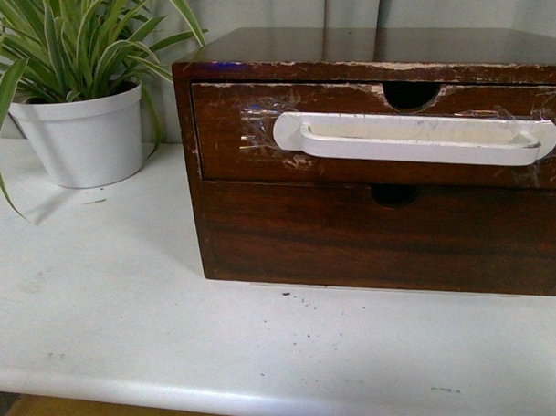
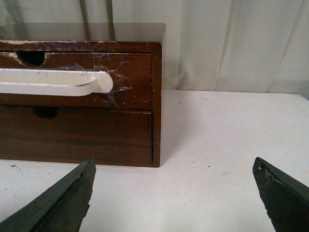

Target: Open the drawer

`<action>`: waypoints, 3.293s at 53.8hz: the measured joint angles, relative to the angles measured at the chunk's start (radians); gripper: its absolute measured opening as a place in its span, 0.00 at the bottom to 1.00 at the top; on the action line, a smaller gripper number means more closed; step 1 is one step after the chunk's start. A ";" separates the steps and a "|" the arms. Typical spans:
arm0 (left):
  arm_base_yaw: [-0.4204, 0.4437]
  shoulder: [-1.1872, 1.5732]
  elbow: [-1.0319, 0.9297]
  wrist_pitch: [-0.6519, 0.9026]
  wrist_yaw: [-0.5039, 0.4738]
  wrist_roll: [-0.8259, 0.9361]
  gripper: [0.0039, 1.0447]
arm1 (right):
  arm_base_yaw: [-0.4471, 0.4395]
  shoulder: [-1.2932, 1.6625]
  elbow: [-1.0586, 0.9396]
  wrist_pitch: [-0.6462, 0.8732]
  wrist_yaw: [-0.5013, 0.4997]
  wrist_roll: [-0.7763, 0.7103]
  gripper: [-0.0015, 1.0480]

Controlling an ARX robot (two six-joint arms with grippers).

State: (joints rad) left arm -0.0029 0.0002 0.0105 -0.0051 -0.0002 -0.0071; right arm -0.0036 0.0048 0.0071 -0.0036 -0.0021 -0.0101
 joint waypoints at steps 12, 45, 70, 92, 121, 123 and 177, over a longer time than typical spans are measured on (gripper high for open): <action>-0.005 0.005 0.001 -0.005 -0.020 -0.005 0.94 | -0.021 0.015 0.008 -0.027 -0.079 0.000 0.91; -0.089 0.937 0.672 -0.290 0.503 0.578 0.94 | -0.005 0.845 0.579 -0.114 -0.479 -0.522 0.91; -0.396 1.334 1.100 -0.430 0.473 0.823 0.94 | 0.046 1.080 0.871 -0.310 -0.418 -0.768 0.91; -0.476 1.560 1.230 -0.393 0.460 0.818 0.94 | 0.042 1.149 0.881 -0.369 -0.451 -0.914 0.91; -0.484 1.755 1.364 -0.391 0.429 0.846 0.94 | 0.119 1.250 0.928 -0.360 -0.425 -0.984 0.91; -0.484 1.767 1.371 -0.400 0.429 0.851 0.94 | 0.122 1.258 0.935 -0.361 -0.425 -0.989 0.91; -0.444 1.779 1.366 -0.450 0.468 0.985 0.94 | 0.219 1.465 1.001 -0.369 -0.392 -1.007 0.91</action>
State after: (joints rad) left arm -0.4465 1.7790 1.3769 -0.4549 0.4683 0.9783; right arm 0.2157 1.4700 1.0077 -0.3729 -0.3939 -1.0176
